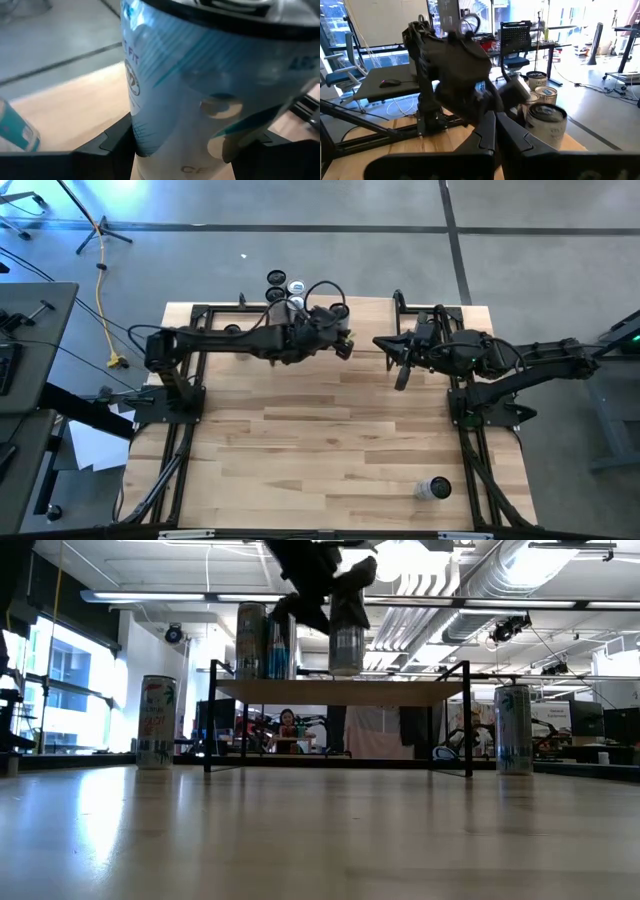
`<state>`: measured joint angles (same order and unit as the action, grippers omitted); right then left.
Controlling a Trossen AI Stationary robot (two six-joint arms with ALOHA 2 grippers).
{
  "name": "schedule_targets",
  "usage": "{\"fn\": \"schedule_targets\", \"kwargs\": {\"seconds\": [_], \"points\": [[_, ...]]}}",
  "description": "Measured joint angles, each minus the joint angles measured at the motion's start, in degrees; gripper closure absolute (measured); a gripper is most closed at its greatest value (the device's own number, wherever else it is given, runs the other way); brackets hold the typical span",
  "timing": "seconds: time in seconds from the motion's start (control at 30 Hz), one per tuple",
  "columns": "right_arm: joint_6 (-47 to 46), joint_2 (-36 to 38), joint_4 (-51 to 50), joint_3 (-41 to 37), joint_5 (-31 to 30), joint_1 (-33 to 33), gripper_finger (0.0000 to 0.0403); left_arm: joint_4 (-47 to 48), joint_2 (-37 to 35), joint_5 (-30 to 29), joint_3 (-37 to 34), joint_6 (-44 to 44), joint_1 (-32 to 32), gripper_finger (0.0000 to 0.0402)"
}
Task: Place canned beverage on shelf
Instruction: Put the bottom left black soda can on the shelf
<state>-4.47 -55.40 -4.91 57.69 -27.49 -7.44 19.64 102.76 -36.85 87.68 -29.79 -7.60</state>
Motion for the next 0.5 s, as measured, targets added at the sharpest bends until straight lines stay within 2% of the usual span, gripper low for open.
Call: {"fn": "schedule_targets", "kwargs": {"seconds": [0.13,0.5], "points": [[0.0,0.0,0.0,0.0,0.0,0.0,0.0402,0.0,1.6,-0.1,0.0,-3.9,-0.8,0.0192],[0.0,0.0,-0.2,0.0,0.1,0.0,0.0402,-0.1,1.6,-3.0,0.0,-2.6,-0.7,0.0187]]}}
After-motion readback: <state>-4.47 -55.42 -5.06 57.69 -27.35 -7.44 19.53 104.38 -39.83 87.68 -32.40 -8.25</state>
